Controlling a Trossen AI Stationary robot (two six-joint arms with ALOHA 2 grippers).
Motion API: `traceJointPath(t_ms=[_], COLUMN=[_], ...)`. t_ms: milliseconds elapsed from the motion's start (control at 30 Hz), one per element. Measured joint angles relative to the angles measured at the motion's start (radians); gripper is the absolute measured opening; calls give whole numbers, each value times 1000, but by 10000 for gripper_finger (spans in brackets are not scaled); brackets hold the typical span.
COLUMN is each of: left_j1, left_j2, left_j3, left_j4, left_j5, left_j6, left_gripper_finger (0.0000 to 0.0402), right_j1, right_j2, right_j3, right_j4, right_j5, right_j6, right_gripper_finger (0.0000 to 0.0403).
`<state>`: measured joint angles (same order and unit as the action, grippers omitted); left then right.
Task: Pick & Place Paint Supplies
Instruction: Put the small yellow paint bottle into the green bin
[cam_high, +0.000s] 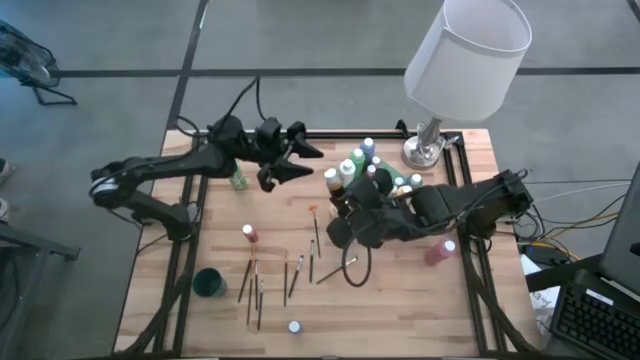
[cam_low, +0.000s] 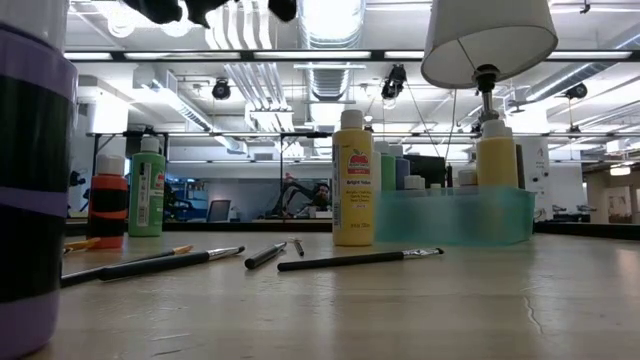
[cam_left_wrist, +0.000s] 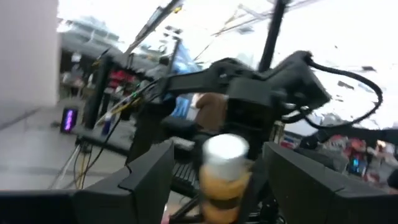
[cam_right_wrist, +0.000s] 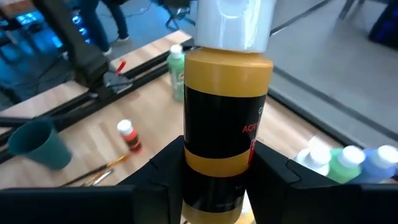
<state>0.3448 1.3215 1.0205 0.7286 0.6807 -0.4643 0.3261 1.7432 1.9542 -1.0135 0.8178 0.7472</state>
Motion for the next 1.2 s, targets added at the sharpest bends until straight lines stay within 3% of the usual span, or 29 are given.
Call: traceJointPath(t_ms=[833,1000,1200], left_j1=[-32,-33,-33], left_j2=[126,129,129], left_j3=[154,167,172], left_j4=[1,-7,-7], left_j5=[13,14,8], left_j6=[63,82,95], left_gripper_finger=[250,218,146], right_j1=[-84,-86,-86], right_j2=[0,0,0], right_j3=[36,36,36], right_j4=[63,63,77], right_j5=[3,1,0], right_j6=[-158,-160,-175], right_gripper_finger=[115,127,125])
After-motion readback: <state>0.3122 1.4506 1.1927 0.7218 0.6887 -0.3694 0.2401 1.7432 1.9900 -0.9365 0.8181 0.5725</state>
